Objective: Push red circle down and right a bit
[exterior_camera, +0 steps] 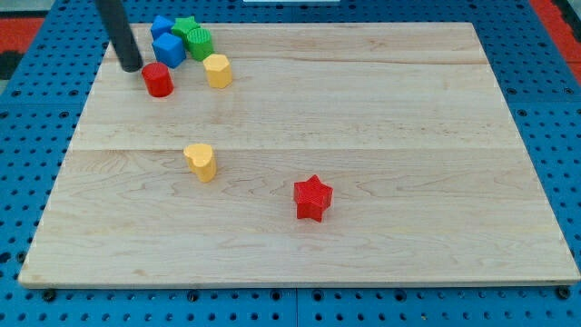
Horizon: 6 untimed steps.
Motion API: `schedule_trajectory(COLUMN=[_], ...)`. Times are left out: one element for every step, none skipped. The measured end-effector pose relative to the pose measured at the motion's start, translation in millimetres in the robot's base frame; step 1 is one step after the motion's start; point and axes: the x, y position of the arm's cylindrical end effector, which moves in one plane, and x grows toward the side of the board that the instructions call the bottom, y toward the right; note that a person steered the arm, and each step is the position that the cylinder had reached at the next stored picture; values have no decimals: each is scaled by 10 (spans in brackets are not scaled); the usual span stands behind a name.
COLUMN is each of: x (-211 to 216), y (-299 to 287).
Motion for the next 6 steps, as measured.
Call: schedule_trajectory(x=[105, 382, 512, 188, -75, 48], y=[-7, -26, -18, -239, 255, 523])
